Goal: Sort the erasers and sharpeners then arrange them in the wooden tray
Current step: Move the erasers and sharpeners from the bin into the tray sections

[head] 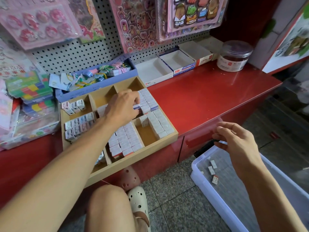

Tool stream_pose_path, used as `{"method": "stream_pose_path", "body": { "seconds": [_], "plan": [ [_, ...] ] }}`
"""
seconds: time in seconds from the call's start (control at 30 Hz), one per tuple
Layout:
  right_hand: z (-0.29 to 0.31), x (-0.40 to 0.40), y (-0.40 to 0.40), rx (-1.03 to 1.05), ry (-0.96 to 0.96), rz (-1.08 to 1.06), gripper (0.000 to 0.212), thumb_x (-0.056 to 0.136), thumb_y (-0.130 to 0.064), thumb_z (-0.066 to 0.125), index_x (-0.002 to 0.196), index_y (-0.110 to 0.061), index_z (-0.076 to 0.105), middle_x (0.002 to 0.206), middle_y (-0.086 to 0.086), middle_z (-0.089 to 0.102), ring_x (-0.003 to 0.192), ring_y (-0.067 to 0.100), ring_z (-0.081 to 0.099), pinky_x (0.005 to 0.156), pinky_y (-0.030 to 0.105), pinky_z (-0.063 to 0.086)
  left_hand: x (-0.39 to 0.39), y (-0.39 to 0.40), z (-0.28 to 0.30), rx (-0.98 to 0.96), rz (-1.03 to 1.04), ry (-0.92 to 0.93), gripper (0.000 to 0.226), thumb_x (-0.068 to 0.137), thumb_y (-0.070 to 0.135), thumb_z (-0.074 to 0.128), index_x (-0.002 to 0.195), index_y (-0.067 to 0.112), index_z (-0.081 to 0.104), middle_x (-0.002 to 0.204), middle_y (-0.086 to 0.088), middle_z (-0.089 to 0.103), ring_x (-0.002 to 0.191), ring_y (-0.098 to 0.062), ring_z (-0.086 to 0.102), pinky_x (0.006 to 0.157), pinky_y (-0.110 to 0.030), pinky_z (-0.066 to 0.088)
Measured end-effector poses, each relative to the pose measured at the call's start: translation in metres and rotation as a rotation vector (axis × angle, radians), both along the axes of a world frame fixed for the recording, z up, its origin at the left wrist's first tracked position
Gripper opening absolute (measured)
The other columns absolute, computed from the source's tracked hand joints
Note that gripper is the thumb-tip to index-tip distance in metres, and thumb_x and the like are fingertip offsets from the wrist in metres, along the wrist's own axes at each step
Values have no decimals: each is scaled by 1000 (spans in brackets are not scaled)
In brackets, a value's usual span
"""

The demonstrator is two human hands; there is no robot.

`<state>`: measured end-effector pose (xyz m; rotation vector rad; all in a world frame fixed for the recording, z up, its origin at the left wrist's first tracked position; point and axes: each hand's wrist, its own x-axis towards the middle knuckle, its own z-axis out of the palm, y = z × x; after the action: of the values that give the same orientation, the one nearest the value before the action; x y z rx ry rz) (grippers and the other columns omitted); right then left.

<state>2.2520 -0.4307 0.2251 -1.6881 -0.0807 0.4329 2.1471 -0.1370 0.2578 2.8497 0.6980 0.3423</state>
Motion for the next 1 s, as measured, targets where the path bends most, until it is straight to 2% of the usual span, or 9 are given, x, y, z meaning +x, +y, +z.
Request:
{"method": "stream_pose_path", "body": {
  "seconds": [0.17, 0.33, 0.53, 0.7, 0.87, 0.93, 1.0],
  "plan": [
    [-6, 3, 1, -7, 7, -4, 14, 97, -9, 59, 96, -18, 70, 88, 5, 71, 85, 18, 67, 80, 34, 55, 3, 0, -5, 55, -10, 18, 21, 78, 17, 73, 89, 22, 56, 93, 0, 60, 83, -20, 57, 66, -30, 38],
    [-10, 0, 1, -18, 11, 5, 13, 97, -10, 59, 100, -16, 70, 93, 8, 72, 85, 18, 68, 80, 35, 55, 2, 1, -6, 87, -16, 36, 23, 78, 22, 73, 93, 21, 56, 97, -1, 61, 86, -23, 60, 69, -31, 41],
    [-7, -3, -4, -12, -8, -16, 13, 97, -8, 59, 103, -14, 69, 95, 9, 73, 82, 14, 68, 76, 31, 54, -1, 0, 3, 19, -9, 69, 26, 78, 28, 75, 98, 22, 60, 98, 2, 58, 88, -19, 57, 71, -31, 43],
    [-3, -4, -15, -27, -28, -32, 14, 97, -9, 59, 104, -15, 69, 99, 10, 74, 91, 17, 70, 80, 33, 56, -7, 5, 20, -131, 21, 75, 28, 81, 32, 76, 105, 19, 66, 96, 4, 63, 83, -13, 57, 74, -28, 46],
    [2, -7, -34, -49, -71, -66, 12, 97, -10, 61, 102, -17, 69, 97, 7, 72, 94, 20, 69, 77, 31, 55, -17, -11, 36, -393, 84, -130, 15, 85, 31, 73, 96, 23, 67, 87, 10, 64, 74, -1, 56, 67, -18, 43],
    [4, -7, -44, -50, -77, -81, 12, 96, -10, 62, 104, -17, 69, 97, 5, 72, 95, 22, 69, 76, 30, 53, -22, -27, 38, -489, 82, -193, 12, 85, 30, 73, 93, 22, 69, 85, 10, 66, 73, -3, 59, 71, -21, 47],
    [7, -8, -55, -44, -84, -98, 13, 96, -10, 62, 104, -16, 69, 97, 4, 72, 94, 21, 69, 75, 30, 53, -27, -46, 38, -597, 73, -256, 8, 84, 29, 73, 90, 24, 70, 85, 6, 69, 78, -15, 67, 79, -33, 55]
  ]
}}
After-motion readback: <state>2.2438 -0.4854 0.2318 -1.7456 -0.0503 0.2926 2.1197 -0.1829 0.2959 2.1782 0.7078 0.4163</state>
